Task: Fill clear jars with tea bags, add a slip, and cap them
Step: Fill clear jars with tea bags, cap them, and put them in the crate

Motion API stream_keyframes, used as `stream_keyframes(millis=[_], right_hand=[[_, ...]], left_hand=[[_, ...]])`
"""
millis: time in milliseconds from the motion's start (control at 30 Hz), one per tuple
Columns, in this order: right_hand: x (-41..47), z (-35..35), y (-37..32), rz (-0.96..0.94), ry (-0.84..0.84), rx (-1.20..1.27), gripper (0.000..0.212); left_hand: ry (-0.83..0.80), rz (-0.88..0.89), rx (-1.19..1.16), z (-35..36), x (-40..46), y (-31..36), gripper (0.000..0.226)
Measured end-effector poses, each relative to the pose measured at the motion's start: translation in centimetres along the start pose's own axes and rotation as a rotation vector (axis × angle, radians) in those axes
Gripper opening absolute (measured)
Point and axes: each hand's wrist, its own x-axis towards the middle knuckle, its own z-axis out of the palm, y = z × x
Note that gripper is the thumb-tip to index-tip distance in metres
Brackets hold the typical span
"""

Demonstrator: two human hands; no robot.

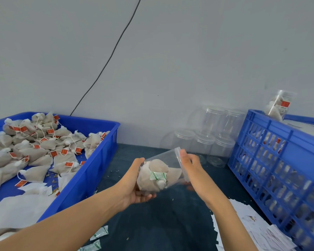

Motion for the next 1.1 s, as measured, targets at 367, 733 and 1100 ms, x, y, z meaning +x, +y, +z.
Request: stream_keyframes(millis=[367,733,1100], right_hand=[[0.2,1.8,0.4,-0.089,0.159,0.354,0.044],[-0.2,2.5,0.0,-0.097,0.298,0.38,0.04],[-0.6,0.8,-2.2,-0.017,0.216,0.547,0.068]], left_hand=[[-0.05,-0.175,-0.179,0.4,0.3,-0.2,0.065],[-0.05,-0.025,-0.148,0.7,0.5,-0.5,0.067],[-0.299,-0.386,-0.285,-0.2,-0.4,0.9,0.069]])
